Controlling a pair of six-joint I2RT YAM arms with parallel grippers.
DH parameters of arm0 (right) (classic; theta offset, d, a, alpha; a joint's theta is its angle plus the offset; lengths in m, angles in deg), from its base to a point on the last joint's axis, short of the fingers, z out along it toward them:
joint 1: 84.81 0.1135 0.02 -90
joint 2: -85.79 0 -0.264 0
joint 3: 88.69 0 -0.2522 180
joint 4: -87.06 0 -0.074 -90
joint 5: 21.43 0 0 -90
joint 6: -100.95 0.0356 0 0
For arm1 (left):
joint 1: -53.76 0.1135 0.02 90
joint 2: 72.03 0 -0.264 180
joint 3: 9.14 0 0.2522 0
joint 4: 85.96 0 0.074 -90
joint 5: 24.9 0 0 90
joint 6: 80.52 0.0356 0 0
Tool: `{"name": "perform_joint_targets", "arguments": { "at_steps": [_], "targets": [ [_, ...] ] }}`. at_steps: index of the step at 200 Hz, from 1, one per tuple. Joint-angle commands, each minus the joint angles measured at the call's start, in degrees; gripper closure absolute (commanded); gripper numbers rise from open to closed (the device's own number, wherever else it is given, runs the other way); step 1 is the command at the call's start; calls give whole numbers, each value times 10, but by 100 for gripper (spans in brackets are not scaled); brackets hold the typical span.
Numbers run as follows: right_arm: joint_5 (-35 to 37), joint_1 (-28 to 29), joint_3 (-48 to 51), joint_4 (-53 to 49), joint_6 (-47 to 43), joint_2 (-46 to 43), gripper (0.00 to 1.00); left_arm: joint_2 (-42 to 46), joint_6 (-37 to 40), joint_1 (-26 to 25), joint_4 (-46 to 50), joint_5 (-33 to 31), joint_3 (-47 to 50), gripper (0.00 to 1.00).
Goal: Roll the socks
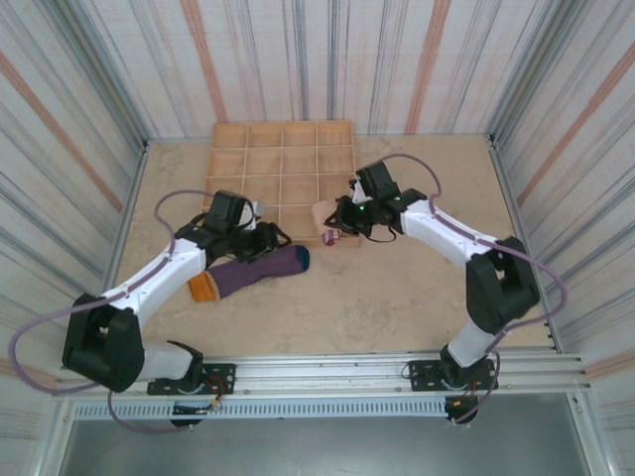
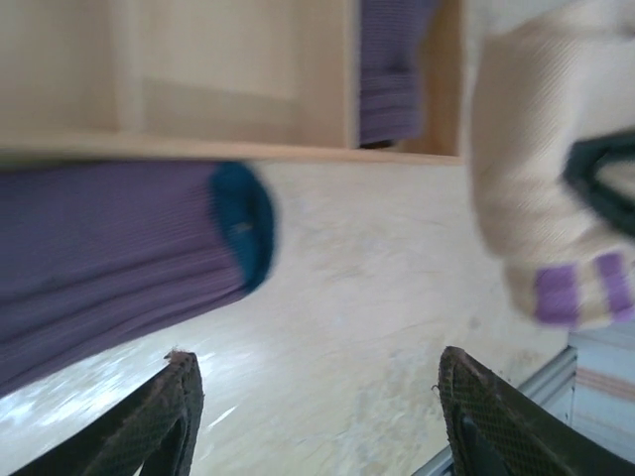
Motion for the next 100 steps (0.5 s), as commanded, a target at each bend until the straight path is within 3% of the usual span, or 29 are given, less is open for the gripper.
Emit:
{"name": "perform_joint_targets", "arguments": {
  "at_steps": [1,45,100],
  "targets": [
    [19,17,-66,-16,65,64,100,44,15,38,65,-1,37,35],
    [37,48,-189,-34,124,188,100,100,23,85,94,11,81,35],
    [49,64,-246,-44,170,270,100,95,46,97,108,25,84,36]
  ]
}}
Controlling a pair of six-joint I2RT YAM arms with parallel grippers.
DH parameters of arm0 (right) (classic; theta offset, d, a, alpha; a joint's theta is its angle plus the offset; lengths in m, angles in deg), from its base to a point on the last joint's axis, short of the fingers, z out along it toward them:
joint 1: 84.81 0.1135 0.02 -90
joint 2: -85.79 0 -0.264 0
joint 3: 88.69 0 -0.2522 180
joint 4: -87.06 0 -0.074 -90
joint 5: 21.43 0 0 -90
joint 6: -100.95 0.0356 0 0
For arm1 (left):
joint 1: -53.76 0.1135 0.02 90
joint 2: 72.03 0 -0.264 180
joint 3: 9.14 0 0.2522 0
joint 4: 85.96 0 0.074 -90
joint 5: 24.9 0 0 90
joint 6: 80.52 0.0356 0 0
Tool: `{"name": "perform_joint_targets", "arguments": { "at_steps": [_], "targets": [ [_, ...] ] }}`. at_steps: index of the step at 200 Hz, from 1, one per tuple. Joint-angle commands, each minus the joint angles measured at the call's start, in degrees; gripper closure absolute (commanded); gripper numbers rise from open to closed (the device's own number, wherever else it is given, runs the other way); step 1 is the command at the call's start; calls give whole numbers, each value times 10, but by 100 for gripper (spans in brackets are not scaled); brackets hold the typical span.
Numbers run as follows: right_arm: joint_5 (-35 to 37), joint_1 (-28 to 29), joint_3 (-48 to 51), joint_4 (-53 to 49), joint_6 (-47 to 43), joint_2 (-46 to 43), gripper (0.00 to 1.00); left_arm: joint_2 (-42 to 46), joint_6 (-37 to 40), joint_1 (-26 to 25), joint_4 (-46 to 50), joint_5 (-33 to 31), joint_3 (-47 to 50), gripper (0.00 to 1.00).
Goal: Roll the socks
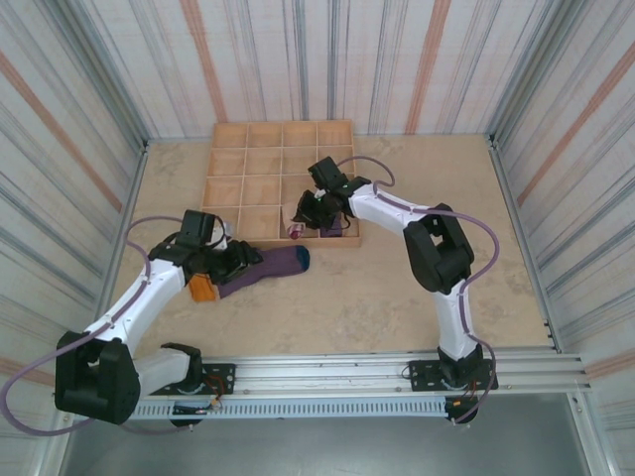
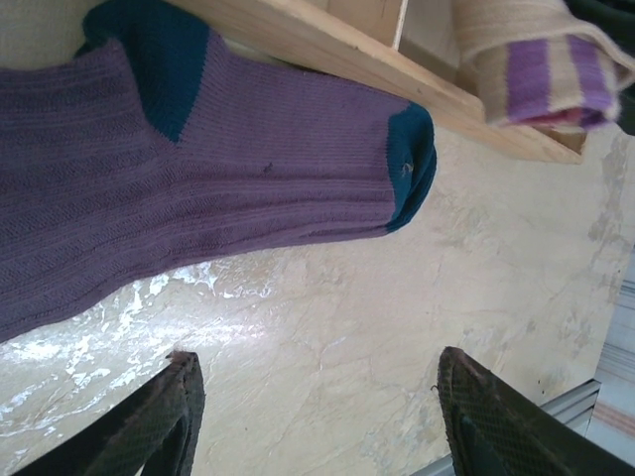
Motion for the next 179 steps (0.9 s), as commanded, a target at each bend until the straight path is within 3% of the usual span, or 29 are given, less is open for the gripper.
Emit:
{"name": "perform_joint_targets", "arguments": {
  "at_steps": [1,67,123,167,179],
  "targets": [
    [10,4,-32,-22,41,29,100,4,26,6,19,13,8,36],
    [68,10,-56,7,37,71,100,-19,27,9,-7,26,14,36],
    [138,26,-56,41,-19,93,100,-28,33,9,-6,31,8,36],
    [138,40,-33,65,-58,104,100,-42,32,9,-19,33,14,36],
    [136,43,-19,82,-66,108,93,-52,32,9,-27,33,16,36]
  ]
}}
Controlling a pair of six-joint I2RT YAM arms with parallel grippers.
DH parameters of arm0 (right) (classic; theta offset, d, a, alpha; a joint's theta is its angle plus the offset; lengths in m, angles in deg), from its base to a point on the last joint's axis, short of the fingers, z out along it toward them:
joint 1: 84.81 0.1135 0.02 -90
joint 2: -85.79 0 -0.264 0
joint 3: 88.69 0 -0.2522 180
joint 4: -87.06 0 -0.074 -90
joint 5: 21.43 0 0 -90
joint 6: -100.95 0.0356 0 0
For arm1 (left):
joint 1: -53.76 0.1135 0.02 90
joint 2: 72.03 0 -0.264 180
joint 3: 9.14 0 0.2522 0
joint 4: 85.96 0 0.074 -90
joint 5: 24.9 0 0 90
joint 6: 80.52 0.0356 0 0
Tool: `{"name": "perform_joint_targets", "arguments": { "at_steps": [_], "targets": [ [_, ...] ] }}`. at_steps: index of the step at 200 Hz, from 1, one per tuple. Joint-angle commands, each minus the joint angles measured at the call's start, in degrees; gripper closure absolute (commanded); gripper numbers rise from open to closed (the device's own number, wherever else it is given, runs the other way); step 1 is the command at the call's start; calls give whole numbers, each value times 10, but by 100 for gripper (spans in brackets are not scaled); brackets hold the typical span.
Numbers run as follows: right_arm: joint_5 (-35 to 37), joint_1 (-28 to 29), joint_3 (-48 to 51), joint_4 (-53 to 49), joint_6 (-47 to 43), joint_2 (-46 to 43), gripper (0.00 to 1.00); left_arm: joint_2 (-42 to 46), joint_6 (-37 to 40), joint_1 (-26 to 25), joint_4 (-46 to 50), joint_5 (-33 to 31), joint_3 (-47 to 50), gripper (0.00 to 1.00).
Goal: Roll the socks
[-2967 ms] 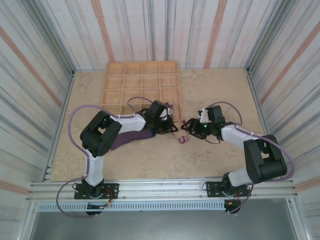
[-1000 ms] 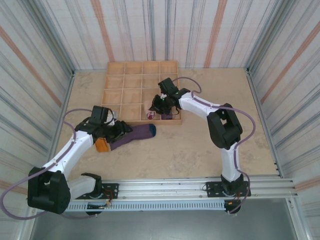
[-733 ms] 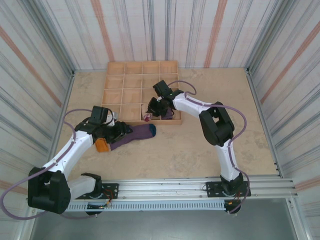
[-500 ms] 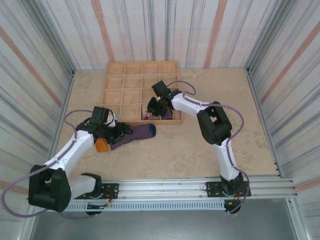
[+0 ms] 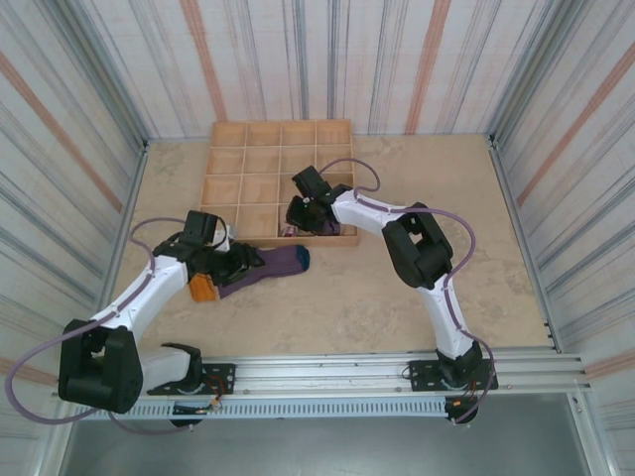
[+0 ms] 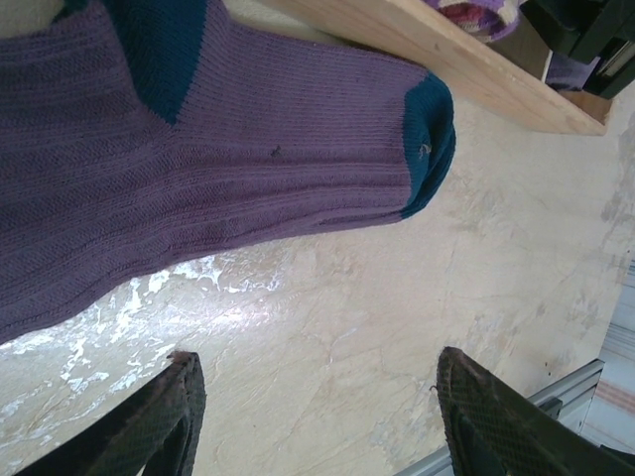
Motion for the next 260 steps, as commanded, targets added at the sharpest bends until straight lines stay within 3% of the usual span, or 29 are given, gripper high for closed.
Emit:
{"name": "perform_joint_targets", "arguments": {
  "at_steps": [1,52,72,92,117,193,205,260],
  "targets": [
    [27,10,24,37,-39,32,92,-18,14,4,-17,11,9,36],
    [14,10,33,10,-51,35,68,-56,15,4,-36,14,13,38],
    [16,9,49,7,-61,11,49,-67,17,4,-40,13,9,38],
    [6,5,52,-5,-77,-10,40,-75,20,4,-40,14,4,38],
    [-8,-2,59,-23,-90,-39,34,-77,21,4,-39,14,0,38],
    [-48,-5,94,-67,-134,-109,28,-107,24,4,-66,14,-8,41],
    [-50,-3,113,-61,-141,-130,20,-113,22,4,-83,14,-7,41],
    [-40,1,230,-60,-173,-261,14,-145,50,4,-87,-15,-34,43]
  ]
}}
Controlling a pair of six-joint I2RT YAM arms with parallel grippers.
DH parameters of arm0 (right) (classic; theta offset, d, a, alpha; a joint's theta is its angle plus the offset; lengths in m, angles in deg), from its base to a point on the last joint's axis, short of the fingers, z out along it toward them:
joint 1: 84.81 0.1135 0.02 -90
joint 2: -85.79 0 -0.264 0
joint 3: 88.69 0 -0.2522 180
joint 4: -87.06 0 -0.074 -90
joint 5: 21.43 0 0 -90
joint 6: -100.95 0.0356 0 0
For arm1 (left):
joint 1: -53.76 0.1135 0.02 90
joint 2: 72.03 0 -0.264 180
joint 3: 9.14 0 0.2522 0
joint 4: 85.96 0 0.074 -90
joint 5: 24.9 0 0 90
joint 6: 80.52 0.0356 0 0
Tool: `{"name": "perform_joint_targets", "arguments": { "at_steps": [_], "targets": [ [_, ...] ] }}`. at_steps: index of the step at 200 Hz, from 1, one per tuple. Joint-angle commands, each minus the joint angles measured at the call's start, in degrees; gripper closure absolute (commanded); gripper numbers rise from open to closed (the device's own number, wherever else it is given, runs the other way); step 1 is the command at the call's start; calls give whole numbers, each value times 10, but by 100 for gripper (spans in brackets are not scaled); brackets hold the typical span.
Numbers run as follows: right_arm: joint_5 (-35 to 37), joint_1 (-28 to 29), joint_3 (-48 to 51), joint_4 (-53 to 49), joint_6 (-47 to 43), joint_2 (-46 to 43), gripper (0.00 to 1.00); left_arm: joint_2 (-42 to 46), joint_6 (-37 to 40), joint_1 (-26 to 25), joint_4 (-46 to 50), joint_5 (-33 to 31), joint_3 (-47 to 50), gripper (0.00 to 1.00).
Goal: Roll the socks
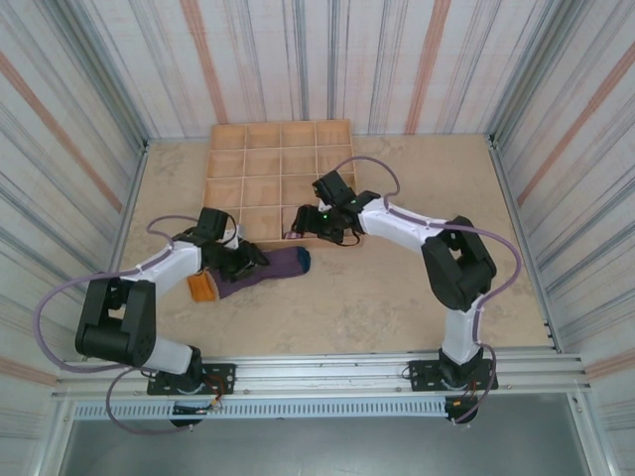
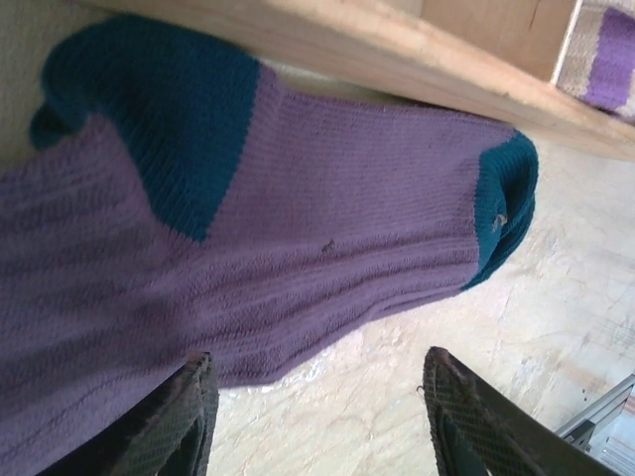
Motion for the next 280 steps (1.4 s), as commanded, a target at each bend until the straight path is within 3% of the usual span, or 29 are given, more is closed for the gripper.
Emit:
{"name": "perform_joint_targets", "arguments": {
  "at_steps": [1,16,25,72,114,137,200,217,248,280],
  "targets": [
    [-3,5,45,-34,-31,-59,14,-6,32,5,8,-20,-27,43],
    [0,5,84,-36,-39,-95,12,0,47,4,29,-59,-32,43],
    [5,5,108,-38,-43,-116,3,3,55,4,38,-81,-33,43],
    [29,-7,219,-40,-42,-214,2,-8,86,-9,63,-177,-39,41],
    [37,-27,287,-32,-27,-271,2,-57,46,-50,20,-139,-21,41],
    [48,-33,319,-35,-19,-288,3,-82,-19,-111,-32,-101,-6,42],
    [106,-62,422,-12,12,-358,9,-161,-227,-268,-169,-89,-29,42],
    [135,-72,431,-39,33,-391,15,-181,-264,-301,-196,-93,-55,42],
    [208,-55,445,-80,61,-492,14,-232,-297,-345,-211,-89,-141,42],
    [191,-57,465,-63,67,-547,10,-257,-290,-363,-190,-67,-227,41]
  ]
}}
